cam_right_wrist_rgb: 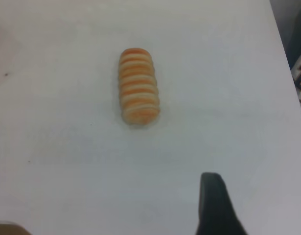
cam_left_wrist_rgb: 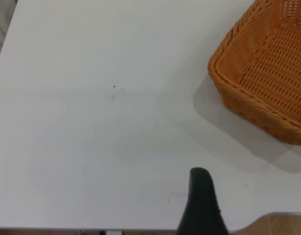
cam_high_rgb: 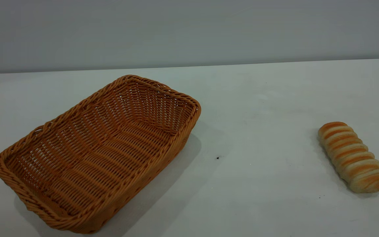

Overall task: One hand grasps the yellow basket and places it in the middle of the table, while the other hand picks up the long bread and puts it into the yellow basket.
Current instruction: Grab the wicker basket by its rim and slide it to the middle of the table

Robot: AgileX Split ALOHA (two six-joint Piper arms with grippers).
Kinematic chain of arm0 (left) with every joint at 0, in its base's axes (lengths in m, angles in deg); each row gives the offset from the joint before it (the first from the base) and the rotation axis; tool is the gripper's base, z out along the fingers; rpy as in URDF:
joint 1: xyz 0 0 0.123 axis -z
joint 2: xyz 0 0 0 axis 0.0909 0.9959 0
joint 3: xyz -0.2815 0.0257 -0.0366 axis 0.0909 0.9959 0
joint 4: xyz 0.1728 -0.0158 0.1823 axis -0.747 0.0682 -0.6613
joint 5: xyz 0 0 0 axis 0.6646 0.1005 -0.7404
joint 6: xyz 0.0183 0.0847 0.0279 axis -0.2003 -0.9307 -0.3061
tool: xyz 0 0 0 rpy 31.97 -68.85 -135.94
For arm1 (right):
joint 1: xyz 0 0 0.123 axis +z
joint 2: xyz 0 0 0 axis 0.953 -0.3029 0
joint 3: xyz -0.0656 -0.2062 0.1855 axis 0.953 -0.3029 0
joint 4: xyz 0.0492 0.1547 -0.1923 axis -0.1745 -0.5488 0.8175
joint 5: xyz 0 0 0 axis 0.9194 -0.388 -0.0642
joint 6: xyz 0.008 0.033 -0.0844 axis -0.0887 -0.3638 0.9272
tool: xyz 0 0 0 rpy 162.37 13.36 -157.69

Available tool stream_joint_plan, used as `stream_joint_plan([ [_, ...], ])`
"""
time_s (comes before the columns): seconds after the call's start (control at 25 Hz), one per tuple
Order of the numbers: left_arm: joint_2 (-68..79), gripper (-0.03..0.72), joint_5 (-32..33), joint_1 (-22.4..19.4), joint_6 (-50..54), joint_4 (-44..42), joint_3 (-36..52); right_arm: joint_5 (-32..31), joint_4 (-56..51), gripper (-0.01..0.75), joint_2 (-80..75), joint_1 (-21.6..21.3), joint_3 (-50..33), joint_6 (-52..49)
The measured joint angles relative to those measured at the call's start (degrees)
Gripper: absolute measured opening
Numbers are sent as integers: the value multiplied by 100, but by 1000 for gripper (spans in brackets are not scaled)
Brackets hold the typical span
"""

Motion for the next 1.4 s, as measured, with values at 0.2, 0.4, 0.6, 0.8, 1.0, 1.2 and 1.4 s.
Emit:
stream_joint_plan([
  [0.2, 0, 594, 0, 0, 0, 0, 0, 0, 0, 478, 0, 0, 0, 0],
  [0.4, 0, 594, 0, 0, 0, 0, 0, 0, 0, 478, 0, 0, 0, 0],
  [0.6, 0, 594, 0, 0, 0, 0, 0, 0, 0, 478, 0, 0, 0, 0],
  [0.8, 0, 594, 0, 0, 0, 0, 0, 0, 0, 478, 0, 0, 0, 0],
  [1.0, 0, 594, 0, 0, 0, 0, 0, 0, 0, 478, 0, 0, 0, 0],
  [1.2, 0, 594, 0, 0, 0, 0, 0, 0, 0, 478, 0, 0, 0, 0],
  [1.4, 0, 594, 0, 92, 0, 0, 0, 0, 0, 478, 0, 0, 0, 0],
])
